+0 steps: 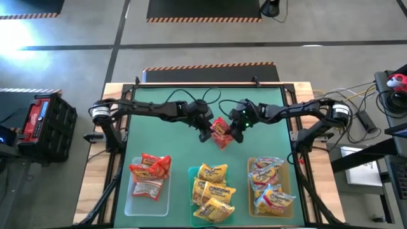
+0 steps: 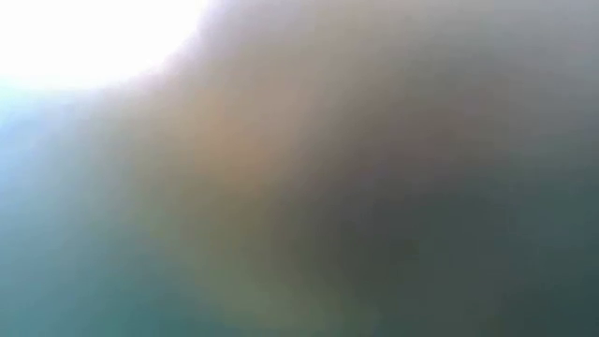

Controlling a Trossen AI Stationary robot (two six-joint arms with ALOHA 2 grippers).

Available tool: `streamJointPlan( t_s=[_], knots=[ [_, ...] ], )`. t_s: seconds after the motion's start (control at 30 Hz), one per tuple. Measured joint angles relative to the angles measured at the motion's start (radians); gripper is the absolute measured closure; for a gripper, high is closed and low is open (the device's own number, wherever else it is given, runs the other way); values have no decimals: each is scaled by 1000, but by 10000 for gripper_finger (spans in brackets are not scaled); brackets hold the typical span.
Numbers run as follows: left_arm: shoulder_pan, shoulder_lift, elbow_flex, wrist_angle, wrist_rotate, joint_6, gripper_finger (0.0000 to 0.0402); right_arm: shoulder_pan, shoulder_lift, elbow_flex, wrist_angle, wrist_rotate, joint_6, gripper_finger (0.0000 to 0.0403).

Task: Sort Maruchan noodles
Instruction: Put the orange noodle pack into the white bin

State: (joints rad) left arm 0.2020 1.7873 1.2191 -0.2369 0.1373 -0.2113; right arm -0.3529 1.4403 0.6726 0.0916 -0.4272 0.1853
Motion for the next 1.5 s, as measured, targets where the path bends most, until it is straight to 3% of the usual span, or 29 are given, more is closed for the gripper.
streamJointPlan(
  t_s=[0.17,0.3,0.57,0.77,0.9,0.97,1.1,1.3,1.5],
  knots=[
    [0,-28,11,-7,110,-46,239,-10,0,85,-213,-2,-163,342],
    [-29,-48,34,-6,112,-158,239,-10,-1,124,-353,-7,-261,342],
    [8,-131,-77,-57,173,-211,235,-10,-19,163,-385,-26,-259,342],
    [54,-288,-365,301,186,-243,210,-10,-26,215,-398,-27,-196,342],
    [95,-349,-529,572,186,-115,198,-9,-26,272,-415,-28,-173,342],
    [113,-352,-575,736,184,-48,196,-8,-26,310,-440,-28,-168,342],
    [121,-349,-602,904,177,-112,196,-3,-26,385,-529,-27,-158,342],
    [113,-328,-545,834,142,-32,196,6,-26,474,-609,-18,-197,342],
    [113,-334,-449,626,160,93,179,8,-25,505,-632,-18,-228,342]
  ],
)
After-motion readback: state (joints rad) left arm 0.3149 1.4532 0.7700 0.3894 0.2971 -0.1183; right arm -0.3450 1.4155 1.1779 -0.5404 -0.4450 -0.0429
